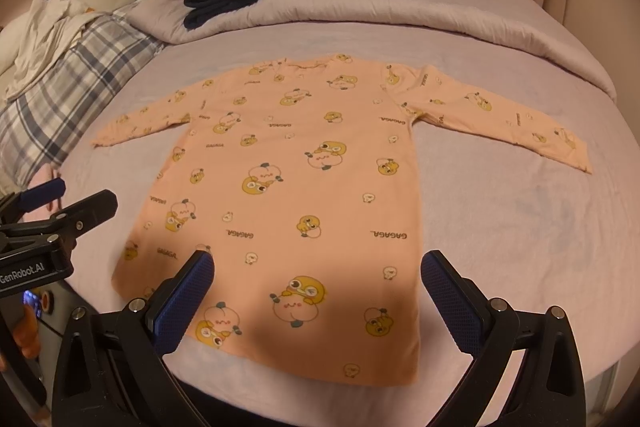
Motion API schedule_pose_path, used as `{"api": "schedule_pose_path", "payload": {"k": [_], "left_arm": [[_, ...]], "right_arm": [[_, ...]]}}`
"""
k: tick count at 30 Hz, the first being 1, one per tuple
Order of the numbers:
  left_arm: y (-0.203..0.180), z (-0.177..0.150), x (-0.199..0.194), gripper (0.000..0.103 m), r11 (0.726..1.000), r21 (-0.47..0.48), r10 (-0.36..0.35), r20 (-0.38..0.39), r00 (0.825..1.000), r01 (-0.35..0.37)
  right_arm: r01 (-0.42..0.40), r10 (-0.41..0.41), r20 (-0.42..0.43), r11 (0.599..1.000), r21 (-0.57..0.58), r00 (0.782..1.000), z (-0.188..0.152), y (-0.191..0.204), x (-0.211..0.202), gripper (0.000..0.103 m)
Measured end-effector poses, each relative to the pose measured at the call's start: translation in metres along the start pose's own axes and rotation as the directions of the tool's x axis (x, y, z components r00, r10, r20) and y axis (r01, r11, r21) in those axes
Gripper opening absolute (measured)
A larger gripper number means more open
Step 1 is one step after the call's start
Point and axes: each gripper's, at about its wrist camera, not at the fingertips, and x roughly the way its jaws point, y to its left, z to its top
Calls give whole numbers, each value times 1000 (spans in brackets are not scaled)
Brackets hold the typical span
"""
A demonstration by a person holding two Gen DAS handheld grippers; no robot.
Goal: Fold small clothes
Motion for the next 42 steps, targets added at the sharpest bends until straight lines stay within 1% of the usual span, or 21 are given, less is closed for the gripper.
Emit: {"api": "schedule_pose_path", "payload": {"k": [5, 9, 11, 13, 18, 19, 21, 22, 24, 26, 28, 29, 31, 32, 37, 38, 39, 42], "left_arm": [[-1, -2, 3, 103, 1000, 3, -9, -3, 1000, 9], [-1, 1, 6, 103, 999, -8, -50, -9, 999, 50], [-2, 1, 10, 103, 997, -16, -72, -11, 997, 72], [-4, 3, 13, 103, 997, -22, -78, -11, 997, 78], [-5, 6, 26, 103, 995, -48, -84, -24, 996, 83], [-5, 8, 28, 103, 995, -51, -91, -26, 995, 90], [-6, 10, 33, 103, 990, -56, -128, -31, 991, 127], [-6, 12, 35, 103, 988, -60, -146, -33, 989, 144], [-5, 15, 42, 103, 973, -90, -216, -39, 976, 212], [-4, 21, 51, 103, 944, -140, -308, -48, 950, 299], [-6, 27, 61, 103, 925, -176, -350, -60, 935, 336], [-10, 31, 66, 103, 921, -185, -358, -59, 932, 342], [-17, 39, 75, 103, 927, -188, -343, -68, 937, 325], [-21, 43, 81, 103, 930, -185, -337, -78, 938, 318], [-34, 53, 98, 103, 933, -177, -335, -111, 936, 313], [-37, 55, 100, 103, 931, -173, -342, -112, 933, 321], [-39, 58, 102, 103, 929, -168, -350, -111, 930, 330], [-43, 64, 107, 102, 927, -152, -359, -99, 928, 343]], "right_arm": [[-9, 9, 0, 1000, 6, 1000, -1, -2, 2, 102], [-64, 64, 5, 997, 35, 998, -2, -10, 6, 102], [-67, 66, 11, 997, 49, 998, -2, -15, 8, 102], [-63, 62, 18, 996, 59, 998, -2, -22, 10, 102], [-83, 77, 54, 989, 121, 996, -1, -53, 13, 102], [-88, 79, 64, 985, 146, 995, 0, -63, 13, 102], [-103, 87, 84, 973, 206, 993, 0, -85, 15, 102], [-111, 90, 94, 963, 245, 991, 0, -99, 16, 102], [-130, 97, 114, 934, 332, 989, -3, -128, 19, 102], [-142, 92, 139, 904, 403, 986, -7, -155, 22, 102], [-117, 52, 151, 876, 469, 987, -13, -181, 23, 102], [-104, 32, 155, 867, 486, 987, -16, -192, 24, 102], [-84, 4, 154, 850, 519, 988, -18, -210, 26, 102], [-89, 3, 157, 837, 540, 988, -19, -222, 28, 102], [-157, 31, 204, 756, 636, 978, -18, -265, 39, 102], [-201, 57, 234, 725, 658, 971, -19, -276, 43, 102], [-228, 71, 251, 701, 676, 965, -21, -281, 45, 102], [-309, 103, 312, 601, 737, 944, -24, -307, 56, 102]]}}
